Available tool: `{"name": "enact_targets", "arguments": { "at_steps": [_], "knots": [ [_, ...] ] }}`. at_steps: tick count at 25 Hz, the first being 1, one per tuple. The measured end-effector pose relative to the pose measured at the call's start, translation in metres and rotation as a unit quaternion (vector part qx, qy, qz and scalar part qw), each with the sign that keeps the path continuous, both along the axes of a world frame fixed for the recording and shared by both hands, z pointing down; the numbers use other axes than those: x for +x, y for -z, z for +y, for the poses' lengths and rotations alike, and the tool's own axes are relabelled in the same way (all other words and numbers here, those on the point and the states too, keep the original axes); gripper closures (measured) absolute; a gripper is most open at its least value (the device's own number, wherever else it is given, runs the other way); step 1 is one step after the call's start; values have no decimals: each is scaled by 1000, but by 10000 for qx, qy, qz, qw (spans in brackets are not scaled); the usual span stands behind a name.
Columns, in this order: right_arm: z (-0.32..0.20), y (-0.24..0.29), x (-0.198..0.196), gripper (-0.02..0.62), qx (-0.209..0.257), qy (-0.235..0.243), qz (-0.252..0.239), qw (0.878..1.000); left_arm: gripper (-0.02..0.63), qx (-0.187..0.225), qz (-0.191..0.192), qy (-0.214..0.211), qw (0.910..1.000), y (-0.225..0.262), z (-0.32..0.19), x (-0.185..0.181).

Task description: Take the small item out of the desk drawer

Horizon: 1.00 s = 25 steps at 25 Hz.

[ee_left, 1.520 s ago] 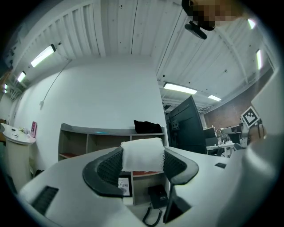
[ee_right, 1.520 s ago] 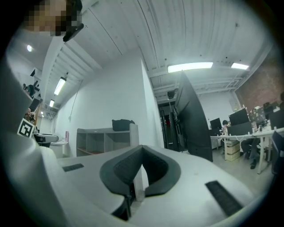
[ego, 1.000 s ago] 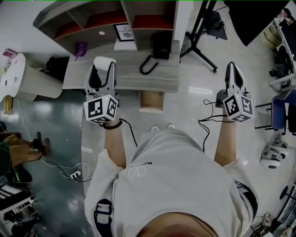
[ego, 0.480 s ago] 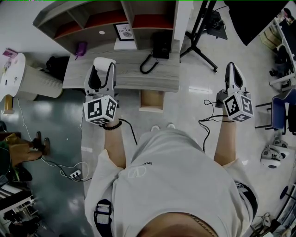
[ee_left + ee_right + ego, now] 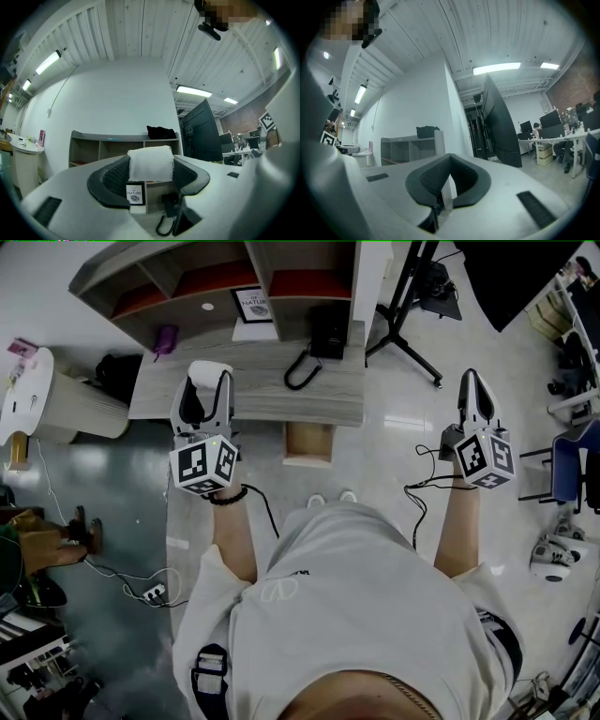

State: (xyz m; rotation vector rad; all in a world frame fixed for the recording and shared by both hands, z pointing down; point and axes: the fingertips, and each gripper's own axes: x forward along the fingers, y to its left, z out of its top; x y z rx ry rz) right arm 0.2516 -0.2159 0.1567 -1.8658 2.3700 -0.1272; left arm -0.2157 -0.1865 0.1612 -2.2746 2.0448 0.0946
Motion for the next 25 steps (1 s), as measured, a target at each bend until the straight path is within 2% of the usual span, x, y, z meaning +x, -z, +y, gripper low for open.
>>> {"name": "enact_targets", "arguments": {
  "at_steps": [25],
  "knots": [
    [-2,-9,-11,597,-145,116,111,9998,341,-99,0,-57,9999,-8,0,3]
  ]
}}
